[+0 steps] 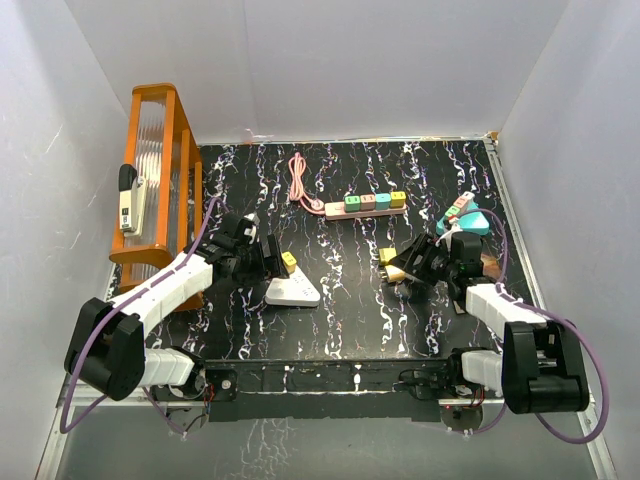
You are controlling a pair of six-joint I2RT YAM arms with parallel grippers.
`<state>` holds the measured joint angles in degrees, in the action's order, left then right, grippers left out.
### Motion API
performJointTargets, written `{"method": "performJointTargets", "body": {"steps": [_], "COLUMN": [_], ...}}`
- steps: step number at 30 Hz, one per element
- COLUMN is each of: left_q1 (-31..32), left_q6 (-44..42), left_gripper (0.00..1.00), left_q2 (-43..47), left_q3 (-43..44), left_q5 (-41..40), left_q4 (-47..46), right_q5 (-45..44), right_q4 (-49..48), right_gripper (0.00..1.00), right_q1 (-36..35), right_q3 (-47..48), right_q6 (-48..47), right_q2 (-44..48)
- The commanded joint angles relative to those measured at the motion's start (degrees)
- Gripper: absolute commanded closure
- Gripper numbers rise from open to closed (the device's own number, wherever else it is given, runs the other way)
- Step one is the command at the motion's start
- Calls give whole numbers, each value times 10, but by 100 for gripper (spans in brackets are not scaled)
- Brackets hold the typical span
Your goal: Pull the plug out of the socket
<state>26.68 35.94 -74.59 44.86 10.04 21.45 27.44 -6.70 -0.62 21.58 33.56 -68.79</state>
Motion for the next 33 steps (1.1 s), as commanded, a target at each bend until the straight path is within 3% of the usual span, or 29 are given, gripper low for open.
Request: {"method": "performJointTargets", "body": {"steps": [1,4,9,20,26,33], "left_q1": [-1,-1,-1,-1,-1,-1], "left_q6": [-3,-1,-6,18,14,25], "left_gripper": [14,14,14,24,32,37], "left_q2": [19,23,23,32,27,16], "left_q3": [-5,-6,-12,-43,-37,-26], "left_q5": [2,0,-6,-14,-26,-32], "left_q4": [12,10,14,6,21,16], "right_q5": [-23,-39,24,-205,-241,-221], "right_q4": [48,80,66,120,139,144], "right_gripper": [37,36,37,37,37,38], "right_q1": [2,2,-13,-344,-436,-469], "right_q3": [39,68,86,244,355,447], "right_q6": [-45,-74,-79,-117,-151,-139], "right_q2": [34,47,28,-91,-181,-257]}}
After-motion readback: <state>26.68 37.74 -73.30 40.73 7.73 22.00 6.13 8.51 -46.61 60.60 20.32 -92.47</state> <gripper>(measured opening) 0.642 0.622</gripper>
